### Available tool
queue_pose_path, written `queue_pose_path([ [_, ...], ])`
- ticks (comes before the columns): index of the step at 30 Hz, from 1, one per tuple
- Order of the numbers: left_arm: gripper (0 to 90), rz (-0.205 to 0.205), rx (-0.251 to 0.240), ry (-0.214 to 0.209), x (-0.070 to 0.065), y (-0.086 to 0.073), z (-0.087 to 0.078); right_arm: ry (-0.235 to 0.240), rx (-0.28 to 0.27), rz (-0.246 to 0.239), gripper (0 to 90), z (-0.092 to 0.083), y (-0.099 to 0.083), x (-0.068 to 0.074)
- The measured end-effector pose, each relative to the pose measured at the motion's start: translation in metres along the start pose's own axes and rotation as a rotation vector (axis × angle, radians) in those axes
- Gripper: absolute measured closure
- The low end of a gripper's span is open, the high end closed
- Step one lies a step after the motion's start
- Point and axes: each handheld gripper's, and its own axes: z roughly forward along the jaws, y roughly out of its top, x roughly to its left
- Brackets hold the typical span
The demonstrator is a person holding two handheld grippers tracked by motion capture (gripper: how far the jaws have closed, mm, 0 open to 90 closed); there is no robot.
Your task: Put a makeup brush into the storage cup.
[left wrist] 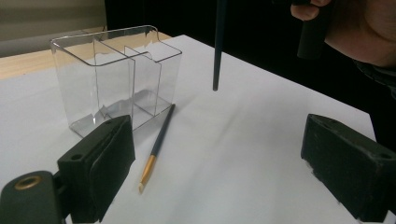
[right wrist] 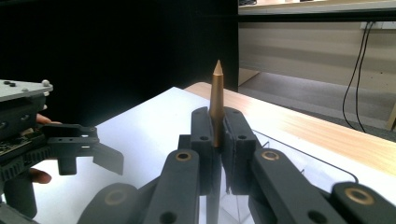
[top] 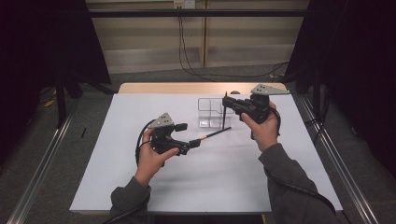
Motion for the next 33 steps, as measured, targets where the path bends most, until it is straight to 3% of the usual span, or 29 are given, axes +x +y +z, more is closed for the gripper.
queue_pose_path([
  [33, 9.7, -0.004, 0.008, -0.009, 0.000, -0.002, 0.001, -0.038, -0.016, -0.018, 84.3, 0.006, 0.018, -0.014],
])
